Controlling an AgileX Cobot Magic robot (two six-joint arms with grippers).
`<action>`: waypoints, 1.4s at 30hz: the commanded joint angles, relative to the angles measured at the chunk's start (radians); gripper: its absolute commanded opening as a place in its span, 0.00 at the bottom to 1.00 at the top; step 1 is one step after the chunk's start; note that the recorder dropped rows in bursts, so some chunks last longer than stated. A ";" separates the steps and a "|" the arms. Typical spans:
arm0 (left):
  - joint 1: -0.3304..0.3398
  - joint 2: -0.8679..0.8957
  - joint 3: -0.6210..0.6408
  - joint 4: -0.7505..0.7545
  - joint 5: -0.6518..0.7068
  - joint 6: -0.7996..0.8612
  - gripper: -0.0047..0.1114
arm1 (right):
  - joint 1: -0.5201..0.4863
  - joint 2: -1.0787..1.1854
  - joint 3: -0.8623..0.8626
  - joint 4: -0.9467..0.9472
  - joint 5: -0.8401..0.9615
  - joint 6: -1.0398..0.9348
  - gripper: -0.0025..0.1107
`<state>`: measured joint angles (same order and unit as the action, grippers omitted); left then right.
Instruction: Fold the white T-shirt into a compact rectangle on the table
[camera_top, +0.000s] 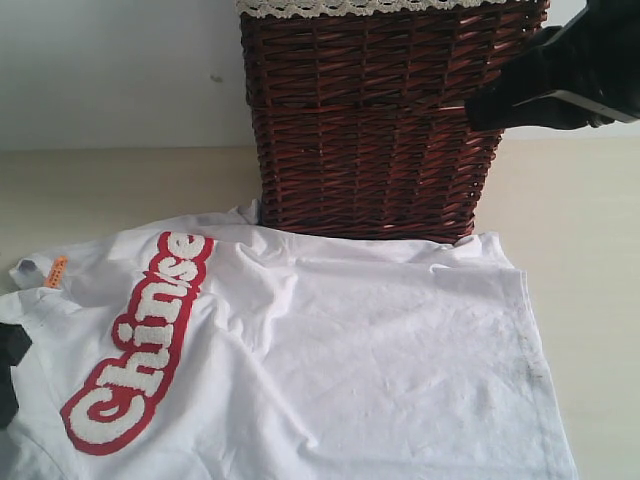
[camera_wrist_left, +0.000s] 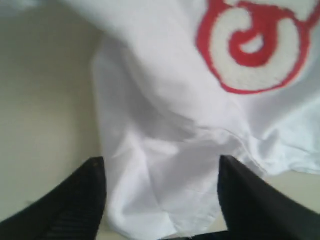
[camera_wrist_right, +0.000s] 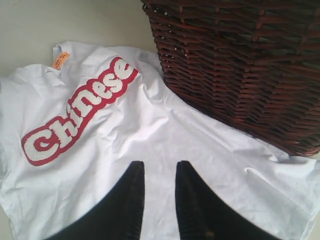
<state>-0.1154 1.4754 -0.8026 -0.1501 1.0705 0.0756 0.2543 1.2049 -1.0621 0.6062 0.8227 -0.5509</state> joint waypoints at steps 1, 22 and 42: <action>0.004 0.030 0.068 -0.057 -0.028 0.079 0.41 | 0.002 0.000 -0.002 0.005 0.001 -0.006 0.23; 0.064 0.282 0.100 0.298 -0.119 -0.263 0.04 | 0.002 0.000 -0.002 0.020 0.011 -0.008 0.23; 0.165 -0.039 0.127 0.452 0.018 -0.465 0.48 | 0.002 0.000 -0.002 0.024 0.023 -0.008 0.23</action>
<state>0.0477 1.4483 -0.6789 0.2903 1.0813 -0.3862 0.2543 1.2049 -1.0621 0.6264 0.8447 -0.5509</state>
